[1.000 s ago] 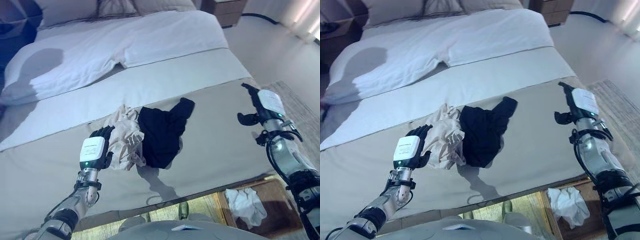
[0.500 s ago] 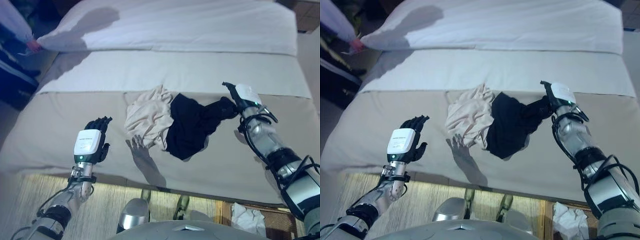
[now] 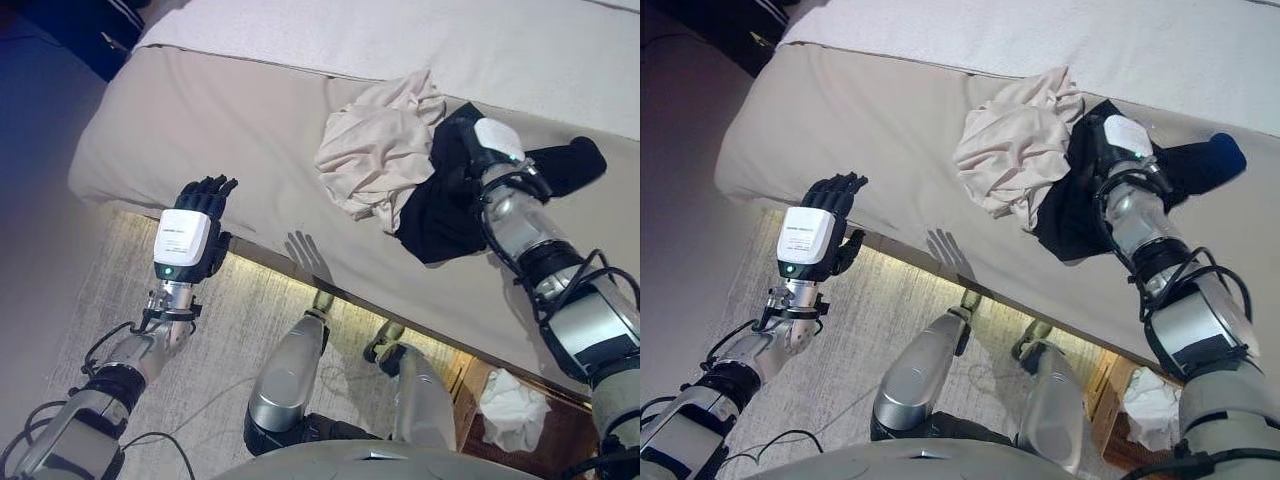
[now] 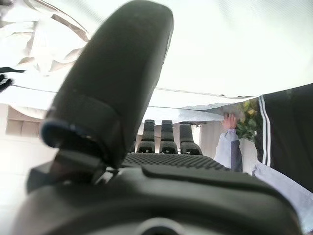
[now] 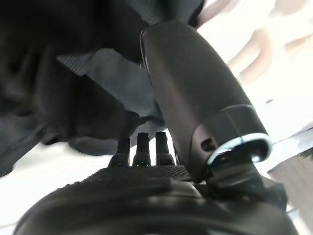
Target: Pick up the clothes from the bed and place them into the basket
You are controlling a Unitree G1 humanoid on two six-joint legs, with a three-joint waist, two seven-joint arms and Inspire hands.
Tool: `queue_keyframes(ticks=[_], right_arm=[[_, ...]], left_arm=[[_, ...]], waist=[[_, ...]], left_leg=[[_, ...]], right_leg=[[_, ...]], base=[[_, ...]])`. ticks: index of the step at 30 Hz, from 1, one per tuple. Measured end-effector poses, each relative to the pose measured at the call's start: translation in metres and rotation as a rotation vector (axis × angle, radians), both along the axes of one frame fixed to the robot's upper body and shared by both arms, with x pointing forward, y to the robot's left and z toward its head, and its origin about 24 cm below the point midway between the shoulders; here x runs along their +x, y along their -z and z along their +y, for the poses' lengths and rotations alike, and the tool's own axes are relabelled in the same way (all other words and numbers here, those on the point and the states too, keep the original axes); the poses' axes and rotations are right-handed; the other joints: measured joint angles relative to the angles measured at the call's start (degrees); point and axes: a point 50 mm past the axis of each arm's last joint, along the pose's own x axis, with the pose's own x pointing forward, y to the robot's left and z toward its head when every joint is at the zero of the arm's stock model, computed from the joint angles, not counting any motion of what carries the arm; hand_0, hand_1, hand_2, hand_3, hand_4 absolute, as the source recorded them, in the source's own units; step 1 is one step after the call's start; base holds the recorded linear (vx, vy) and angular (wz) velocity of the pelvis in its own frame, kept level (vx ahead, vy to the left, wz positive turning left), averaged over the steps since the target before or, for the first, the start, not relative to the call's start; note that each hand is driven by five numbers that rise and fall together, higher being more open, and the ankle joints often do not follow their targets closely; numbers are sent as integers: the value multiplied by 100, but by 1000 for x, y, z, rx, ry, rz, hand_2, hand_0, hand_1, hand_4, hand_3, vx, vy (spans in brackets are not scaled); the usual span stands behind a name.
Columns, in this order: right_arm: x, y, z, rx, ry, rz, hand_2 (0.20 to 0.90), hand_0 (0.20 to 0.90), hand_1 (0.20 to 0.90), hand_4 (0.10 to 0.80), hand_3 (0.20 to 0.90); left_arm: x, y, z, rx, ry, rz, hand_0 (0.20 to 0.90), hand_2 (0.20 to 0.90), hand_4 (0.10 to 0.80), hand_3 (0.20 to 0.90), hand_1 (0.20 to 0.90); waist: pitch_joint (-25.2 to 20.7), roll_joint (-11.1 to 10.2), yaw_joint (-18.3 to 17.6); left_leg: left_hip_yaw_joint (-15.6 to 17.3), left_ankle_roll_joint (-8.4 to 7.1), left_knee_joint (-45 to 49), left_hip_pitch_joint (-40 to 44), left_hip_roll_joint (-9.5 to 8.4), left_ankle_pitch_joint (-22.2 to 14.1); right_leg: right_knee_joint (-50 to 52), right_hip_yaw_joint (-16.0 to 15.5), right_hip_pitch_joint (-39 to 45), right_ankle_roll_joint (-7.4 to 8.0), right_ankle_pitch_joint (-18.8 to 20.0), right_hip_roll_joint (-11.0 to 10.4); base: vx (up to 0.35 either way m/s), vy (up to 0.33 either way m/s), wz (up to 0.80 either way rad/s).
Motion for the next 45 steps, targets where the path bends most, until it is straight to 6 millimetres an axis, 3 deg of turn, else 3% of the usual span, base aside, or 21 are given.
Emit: queue_keyframes(ticks=[9, 18, 25, 33, 40, 45], right_arm=[[2, 11, 0, -3, 67, 60, 900, 900, 900, 800, 900], [15, -24, 7, -1, 102, -9, 900, 900, 900, 800, 900], [18, -43, 9, -71, 149, -92, 900, 900, 900, 800, 900], [18, -48, 6, -70, 189, -153, 900, 900, 900, 800, 900], [8, -58, 19, 227, 56, -475, 900, 900, 900, 800, 900], [4, -62, 14, 160, 44, -548, 900, 900, 900, 800, 900]], left_arm=[[21, -26, -27, 12, 136, -100, 900, 900, 800, 900, 900], [41, -66, -49, -21, 225, -255, 900, 900, 800, 900, 900], [48, -87, -55, -105, 231, -312, 900, 900, 800, 900, 900], [51, -91, -54, -132, 208, -299, 900, 900, 800, 900, 900], [42, -73, -47, -136, 182, -243, 900, 900, 800, 900, 900], [40, -69, -47, -136, 178, -232, 900, 900, 800, 900, 900]], waist=[[92, 16, -130], [94, 18, -349], [95, 21, -518], [96, 20, -595], [103, 14, -874], [180, 3, -912]], left_leg=[[94, 153, 1153, -974, -36, -359], [283, 251, 2065, -1926, -39, -585], [434, 316, 2606, -2456, -27, -748], [516, 333, 2783, -2628, 52, -849], [616, 356, 2808, -2617, 99, -885], [717, 368, 2814, -2510, 136, -903]], right_leg=[[886, 215, -857, -65, -186, -157], [1635, 552, -1832, -71, -253, -239], [2064, 755, -2384, -48, -270, -265], [2160, 876, -2576, -19, -287, -204], [2127, 946, -2579, -25, -281, -156], [2171, 1046, -2562, -22, -276, -131]], base=[[-16, 19, -3], [-22, 39, -9], [-11, 17, -9], [-7, 4, -6], [6, 32, -6], [4, 5, -10]])
